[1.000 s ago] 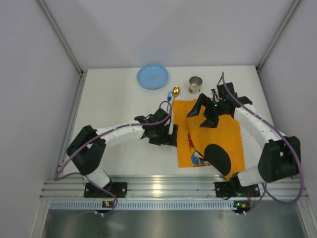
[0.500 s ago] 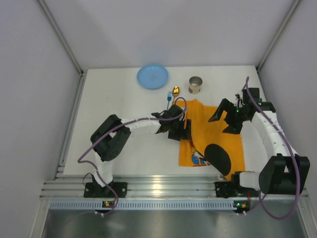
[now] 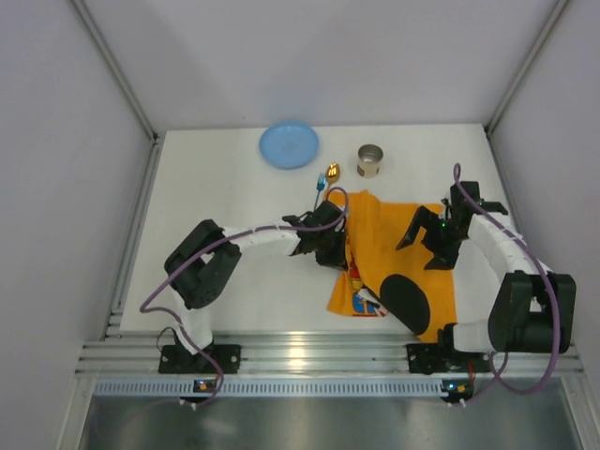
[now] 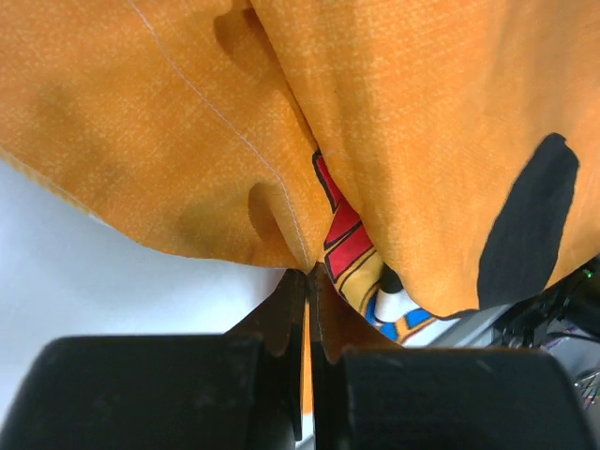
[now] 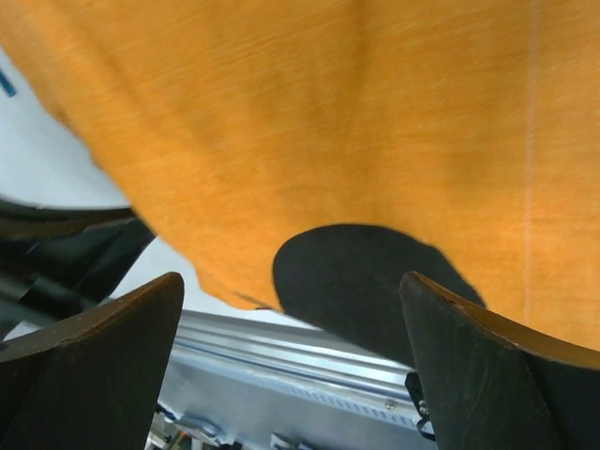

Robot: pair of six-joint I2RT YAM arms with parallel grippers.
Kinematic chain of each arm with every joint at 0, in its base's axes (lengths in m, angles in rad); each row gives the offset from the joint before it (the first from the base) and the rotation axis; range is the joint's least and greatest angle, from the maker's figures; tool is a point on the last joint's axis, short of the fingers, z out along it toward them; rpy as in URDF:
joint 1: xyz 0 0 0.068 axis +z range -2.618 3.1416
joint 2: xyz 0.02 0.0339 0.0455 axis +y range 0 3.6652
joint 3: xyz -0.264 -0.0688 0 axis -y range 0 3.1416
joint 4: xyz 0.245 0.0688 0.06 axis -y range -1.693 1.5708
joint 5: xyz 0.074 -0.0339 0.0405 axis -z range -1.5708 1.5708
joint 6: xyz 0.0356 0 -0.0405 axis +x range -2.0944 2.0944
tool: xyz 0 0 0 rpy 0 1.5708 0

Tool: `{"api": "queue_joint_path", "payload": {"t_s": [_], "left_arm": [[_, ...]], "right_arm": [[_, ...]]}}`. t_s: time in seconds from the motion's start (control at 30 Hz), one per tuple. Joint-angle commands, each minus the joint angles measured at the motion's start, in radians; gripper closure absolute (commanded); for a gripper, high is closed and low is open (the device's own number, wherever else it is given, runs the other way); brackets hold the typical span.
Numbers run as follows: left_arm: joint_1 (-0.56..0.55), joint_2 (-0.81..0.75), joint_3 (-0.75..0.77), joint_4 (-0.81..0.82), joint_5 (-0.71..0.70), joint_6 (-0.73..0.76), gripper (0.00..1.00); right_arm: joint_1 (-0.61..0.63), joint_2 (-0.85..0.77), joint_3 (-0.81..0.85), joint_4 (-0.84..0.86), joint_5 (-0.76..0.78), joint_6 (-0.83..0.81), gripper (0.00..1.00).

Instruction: Set the dinner table for one person

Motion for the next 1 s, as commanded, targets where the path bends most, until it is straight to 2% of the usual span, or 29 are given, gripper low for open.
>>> {"api": "queue_joint_path", "payload": {"t_s": [0.0,0.33,0.53,0.67,0.77,0.9,0.97], "left_arm": [[0.011,-0.179,-0.047,-0.103,-0.085,0.014,1.00],[0.039,-0.564,-0.248,-0.325,-0.255,-0.043,1.00],[0.098,-0.733,-0.293,-0.504,-0.364,-0.058,1.00],[0.140,-0.837,-0.342,-0.528,-0.363,-0.027,1.00],[0.141,-0.836,-0.382,-0.526,-0.335,-0.030,1.00],[0.141,-0.793,-0.429,-0.466,-0.269,-0.052,1.00],[0.141,-0.761,-0.439,-0.443,-0.260,-0.063,1.00]], "right_arm": [[-0.023,0.057,-0.029,0.112,0.035,0.013,0.00],[-0.057,0.300,-0.053,0.261,0.104,-0.023,0.00],[-0.061,0.363,-0.052,0.283,0.138,-0.036,0.00],[-0.052,0.336,-0.046,0.286,0.092,-0.033,0.01],[0.012,0.301,-0.033,0.301,0.037,-0.017,0.01],[0.226,0.322,-0.003,0.332,-0.006,0.018,0.03],[0.280,0.348,-0.003,0.362,-0.006,0.055,0.04]]}}
